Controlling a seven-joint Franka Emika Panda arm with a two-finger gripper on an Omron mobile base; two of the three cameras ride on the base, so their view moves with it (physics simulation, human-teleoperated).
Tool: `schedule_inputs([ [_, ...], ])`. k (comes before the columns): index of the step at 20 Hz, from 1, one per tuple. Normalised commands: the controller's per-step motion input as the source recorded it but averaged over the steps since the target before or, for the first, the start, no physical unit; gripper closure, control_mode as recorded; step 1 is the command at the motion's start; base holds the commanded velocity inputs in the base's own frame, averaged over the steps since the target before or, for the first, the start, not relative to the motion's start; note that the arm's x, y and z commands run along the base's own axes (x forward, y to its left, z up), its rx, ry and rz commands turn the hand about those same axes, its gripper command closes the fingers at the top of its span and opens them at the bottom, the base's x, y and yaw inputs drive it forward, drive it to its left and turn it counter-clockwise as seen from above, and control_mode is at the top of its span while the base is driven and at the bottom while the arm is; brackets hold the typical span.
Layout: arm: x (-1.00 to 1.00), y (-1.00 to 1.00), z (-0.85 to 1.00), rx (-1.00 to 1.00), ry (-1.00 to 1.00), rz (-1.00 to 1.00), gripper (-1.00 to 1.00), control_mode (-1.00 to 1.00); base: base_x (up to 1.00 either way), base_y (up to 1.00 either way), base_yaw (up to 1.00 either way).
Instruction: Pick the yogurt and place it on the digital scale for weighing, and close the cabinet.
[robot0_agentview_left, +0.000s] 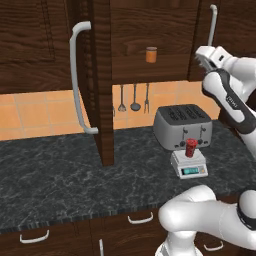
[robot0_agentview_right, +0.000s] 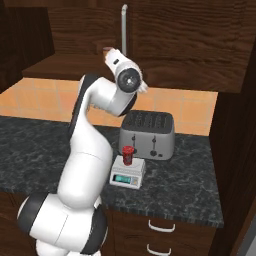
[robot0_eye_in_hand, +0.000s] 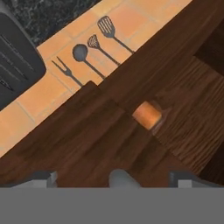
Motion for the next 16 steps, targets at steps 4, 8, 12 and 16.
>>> schedule_inputs([
  [4,0.42,0.52,-1.00,-0.18,0.52,0.04,-1.00,-1.00,0.00,0.00,0.00],
  [8,-0.31,0.49,-0.97,-0.15,0.61,0.12,-1.00,-1.00,0.00,0.00,0.00],
  [12,-1.00,0.37,0.04,0.03,-0.01,0.06,-1.00,-1.00,0.00,0.00,0.00],
  [16,-0.95,0.03,1.00,0.21,-0.48,0.00,-1.00,-1.00,0.00,0.00,0.00],
])
